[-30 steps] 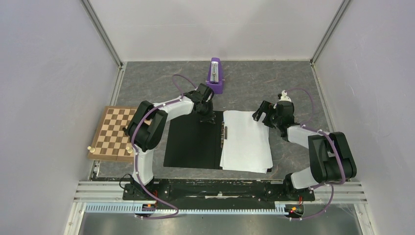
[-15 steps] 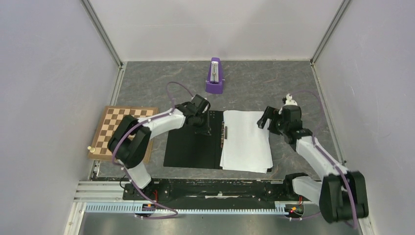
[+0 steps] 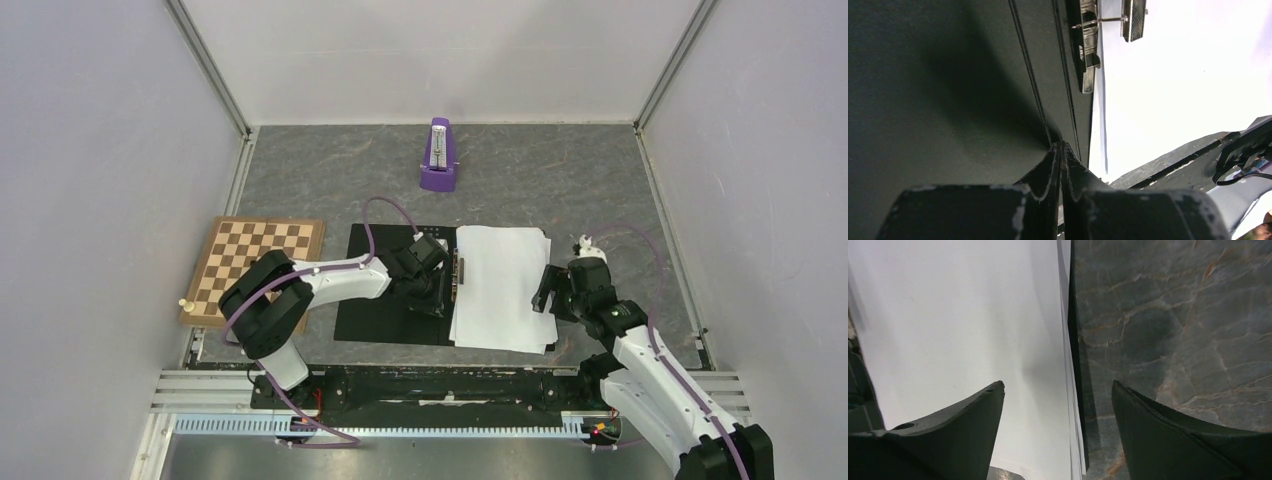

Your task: Put the files into the folder

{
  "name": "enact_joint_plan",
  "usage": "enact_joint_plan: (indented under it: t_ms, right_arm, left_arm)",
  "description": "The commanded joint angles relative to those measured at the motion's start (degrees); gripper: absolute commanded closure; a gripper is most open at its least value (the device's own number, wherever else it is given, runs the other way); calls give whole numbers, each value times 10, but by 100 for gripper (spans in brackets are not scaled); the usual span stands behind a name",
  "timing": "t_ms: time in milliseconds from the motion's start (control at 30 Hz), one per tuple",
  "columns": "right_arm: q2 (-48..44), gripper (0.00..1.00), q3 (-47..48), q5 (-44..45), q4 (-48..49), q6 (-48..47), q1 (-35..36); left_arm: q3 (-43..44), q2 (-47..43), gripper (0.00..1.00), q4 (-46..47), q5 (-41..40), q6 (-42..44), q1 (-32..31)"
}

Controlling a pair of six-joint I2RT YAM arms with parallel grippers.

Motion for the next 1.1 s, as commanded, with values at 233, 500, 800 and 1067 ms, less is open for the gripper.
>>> enact_joint_plan:
  t_ms: [233, 500, 800, 1067]
  right_arm:
    - [-12, 19, -43, -13, -10, 41, 47]
    - [-8, 25, -37, -5, -10, 55, 74]
    - [0, 30, -24, 7, -14, 71, 107]
    - [23, 31, -11, 25, -6, 89, 145]
  left_arm:
    - [-1, 3, 93, 32, -4, -32, -28]
    - [5, 11, 94, 30, 4, -34, -43]
    - [16, 20, 96, 26, 11, -35, -58]
    - [26, 29, 97, 30, 21, -38, -72]
